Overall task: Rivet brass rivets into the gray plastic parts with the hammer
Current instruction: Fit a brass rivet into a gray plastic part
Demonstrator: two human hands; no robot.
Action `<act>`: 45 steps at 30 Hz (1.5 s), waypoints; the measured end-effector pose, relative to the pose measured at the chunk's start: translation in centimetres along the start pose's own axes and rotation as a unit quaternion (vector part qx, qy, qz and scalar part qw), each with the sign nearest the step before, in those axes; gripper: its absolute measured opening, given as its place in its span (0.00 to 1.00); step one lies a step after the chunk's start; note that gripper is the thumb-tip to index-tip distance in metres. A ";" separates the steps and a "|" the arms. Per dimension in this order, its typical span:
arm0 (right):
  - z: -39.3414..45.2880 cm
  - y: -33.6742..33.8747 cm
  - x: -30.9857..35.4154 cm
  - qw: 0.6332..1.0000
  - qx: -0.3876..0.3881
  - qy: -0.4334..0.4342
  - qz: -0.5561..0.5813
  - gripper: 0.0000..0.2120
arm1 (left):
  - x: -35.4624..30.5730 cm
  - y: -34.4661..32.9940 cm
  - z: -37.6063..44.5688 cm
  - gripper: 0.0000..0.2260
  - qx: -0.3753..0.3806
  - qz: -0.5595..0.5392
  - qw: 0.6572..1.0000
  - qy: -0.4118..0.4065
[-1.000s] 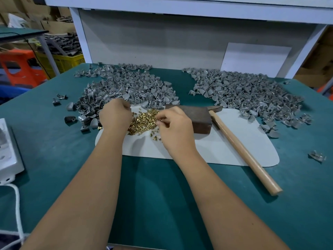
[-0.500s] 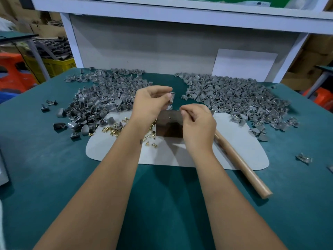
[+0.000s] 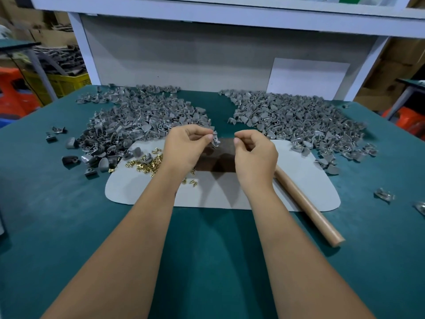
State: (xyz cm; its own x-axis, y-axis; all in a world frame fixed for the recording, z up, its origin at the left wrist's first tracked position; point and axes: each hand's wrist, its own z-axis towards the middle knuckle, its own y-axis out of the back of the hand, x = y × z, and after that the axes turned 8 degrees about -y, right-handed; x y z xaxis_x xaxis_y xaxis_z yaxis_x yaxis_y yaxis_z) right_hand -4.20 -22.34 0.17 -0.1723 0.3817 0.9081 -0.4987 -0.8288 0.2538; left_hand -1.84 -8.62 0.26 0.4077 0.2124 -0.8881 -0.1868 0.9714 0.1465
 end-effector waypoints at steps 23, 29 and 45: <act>0.1 0.1 0.2 0.998 0.033 -0.005 -0.061 0.04 | 0.0 0.0 -0.4 0.08 0.086 -0.040 0.995 0.020; 0.1 0.3 0.3 0.997 0.051 -0.038 -0.049 0.08 | 0.0 -0.3 -0.5 0.05 0.083 -0.048 0.995 0.020; 0.3 0.1 -0.1 0.993 0.071 -0.065 -0.064 0.05 | 0.8 0.0 -0.4 0.12 0.115 -0.145 0.983 0.018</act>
State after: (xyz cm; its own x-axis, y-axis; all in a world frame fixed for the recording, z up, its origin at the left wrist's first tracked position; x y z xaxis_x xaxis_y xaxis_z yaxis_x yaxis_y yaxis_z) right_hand -4.02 -22.56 0.23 -0.0004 0.4397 0.8982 -0.3827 -0.8298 0.4061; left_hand -1.87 -8.50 -0.61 0.3820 -0.0763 -0.9210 0.1403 0.9898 -0.0239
